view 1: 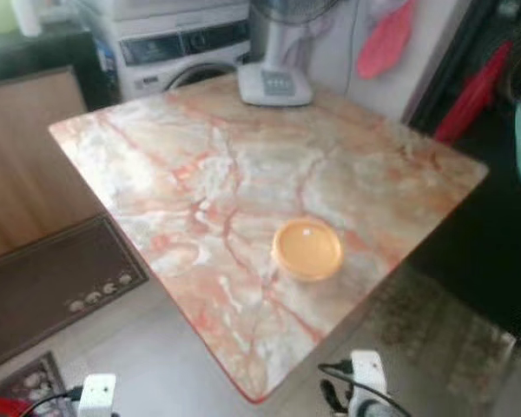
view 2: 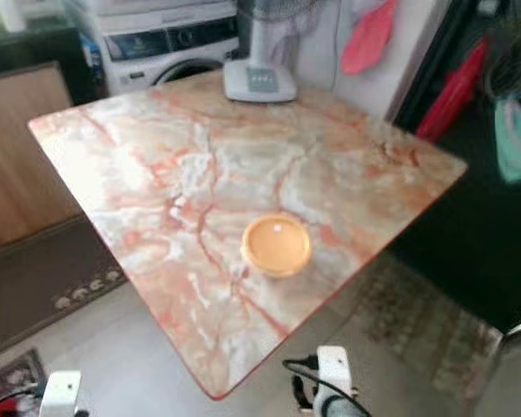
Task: Restocking fridge
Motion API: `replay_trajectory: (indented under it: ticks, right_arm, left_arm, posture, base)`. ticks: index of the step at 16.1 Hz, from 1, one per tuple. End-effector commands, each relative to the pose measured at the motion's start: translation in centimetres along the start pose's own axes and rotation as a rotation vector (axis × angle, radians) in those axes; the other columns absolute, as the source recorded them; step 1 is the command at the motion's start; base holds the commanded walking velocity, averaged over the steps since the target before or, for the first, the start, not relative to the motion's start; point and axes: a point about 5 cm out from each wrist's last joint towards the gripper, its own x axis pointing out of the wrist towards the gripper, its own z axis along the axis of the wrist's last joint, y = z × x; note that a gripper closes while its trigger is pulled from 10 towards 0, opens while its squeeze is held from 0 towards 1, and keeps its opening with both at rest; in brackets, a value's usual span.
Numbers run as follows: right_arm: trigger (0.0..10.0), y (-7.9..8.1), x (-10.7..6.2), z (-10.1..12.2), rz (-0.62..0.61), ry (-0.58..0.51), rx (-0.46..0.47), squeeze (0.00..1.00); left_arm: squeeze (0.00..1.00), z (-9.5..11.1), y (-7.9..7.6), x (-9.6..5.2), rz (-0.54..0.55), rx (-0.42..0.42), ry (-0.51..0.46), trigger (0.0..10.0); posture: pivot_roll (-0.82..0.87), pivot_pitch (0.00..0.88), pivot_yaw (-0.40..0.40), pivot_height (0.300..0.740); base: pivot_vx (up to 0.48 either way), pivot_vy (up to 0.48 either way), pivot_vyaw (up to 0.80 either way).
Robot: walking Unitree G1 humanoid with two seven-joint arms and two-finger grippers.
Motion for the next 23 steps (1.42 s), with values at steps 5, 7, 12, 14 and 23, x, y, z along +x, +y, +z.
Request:
replay_trajectory:
  ticks: [5, 7, 12, 14, 23]
  right_arm:
    - [10.0, -0.79, -0.16, -0.32, -0.019, 0.016, -0.008, 0.00]
    - [10.0, -0.74, -0.15, -0.29, -0.016, 0.017, -0.010, 0.00]
    - [10.0, -0.74, -0.16, -0.38, -0.009, 0.027, -0.017, 0.00]
    - [10.0, -0.76, -0.16, -0.39, -0.012, 0.024, -0.016, 0.00]
    - [10.0, -0.89, -0.22, -0.44, -0.012, 0.016, -0.023, 0.00]
  left_arm:
    - [0.00, -0.83, -0.46, -0.14, -0.014, -0.050, 0.035, 10.0]
    - [0.00, -1.04, -0.45, -0.17, -0.019, -0.065, 0.043, 10.0]
    - [0.00, -0.97, -0.46, -0.17, -0.030, -0.049, 0.035, 10.0]
    - [0.00, -1.06, -0.52, -0.19, -0.033, -0.048, 0.036, 10.0]
    - [0.00, -1.11, -0.67, -0.22, -0.027, -0.061, 0.032, 10.0]
  posture:
    - [0.11, 0.000, -0.059, 0.740]
    - [0.11, 0.000, -0.052, 0.740]
    - [0.12, 0.000, -0.053, 0.740]
    - [0.12, 0.000, -0.055, 0.740]
    - [0.12, 0.000, -0.061, 0.740]
  base:
    - [0.000, 0.000, -0.80]
    - [0.000, 0.000, -0.79]
    - [0.000, 0.000, -0.79]
    - [0.000, 0.000, -0.79]
    - [0.000, 0.000, -0.17]
